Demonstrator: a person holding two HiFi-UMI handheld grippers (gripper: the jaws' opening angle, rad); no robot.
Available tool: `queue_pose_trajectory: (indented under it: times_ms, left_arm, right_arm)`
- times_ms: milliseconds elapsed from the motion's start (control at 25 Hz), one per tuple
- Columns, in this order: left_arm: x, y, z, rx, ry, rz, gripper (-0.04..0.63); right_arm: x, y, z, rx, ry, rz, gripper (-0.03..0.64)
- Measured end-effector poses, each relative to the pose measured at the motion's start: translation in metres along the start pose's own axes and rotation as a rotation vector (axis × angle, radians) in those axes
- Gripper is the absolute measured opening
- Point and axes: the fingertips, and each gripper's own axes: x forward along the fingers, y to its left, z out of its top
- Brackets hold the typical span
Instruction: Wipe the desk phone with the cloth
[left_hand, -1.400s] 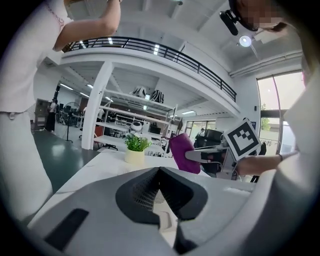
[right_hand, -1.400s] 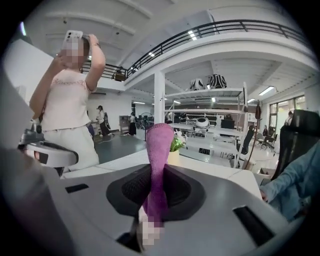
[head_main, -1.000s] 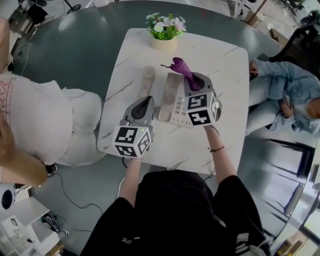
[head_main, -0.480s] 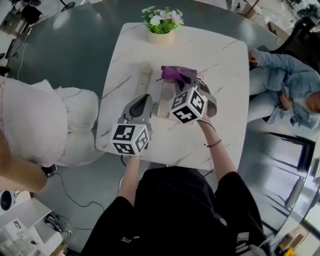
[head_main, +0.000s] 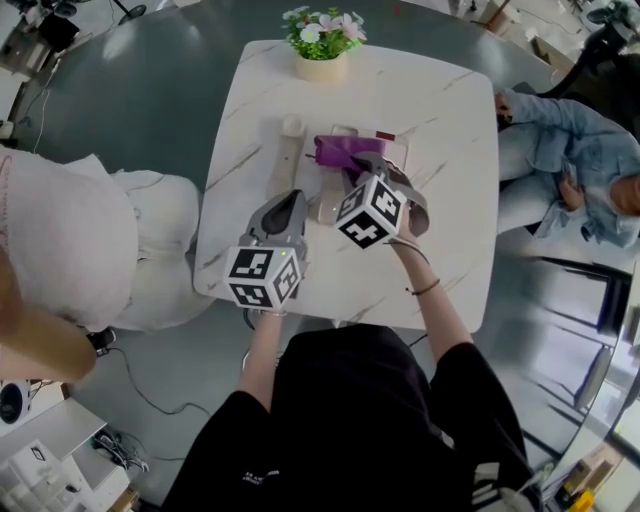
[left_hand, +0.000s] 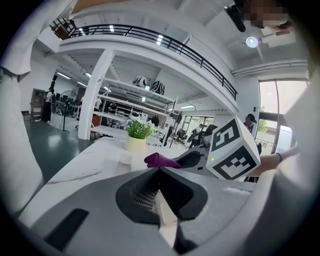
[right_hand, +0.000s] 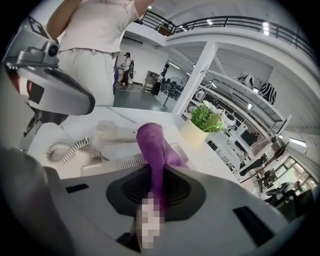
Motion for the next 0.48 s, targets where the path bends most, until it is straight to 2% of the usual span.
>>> queue_pose_trajectory:
  times_ms: [480]
  left_arm:
    - [-0.016, -0.004, -0.015, 0.002, 0.024, -0.025, -0.002]
  right_arm:
    - [-0.013, 0.031, -0.008, 0.018, 0.022, 0.038, 0.042]
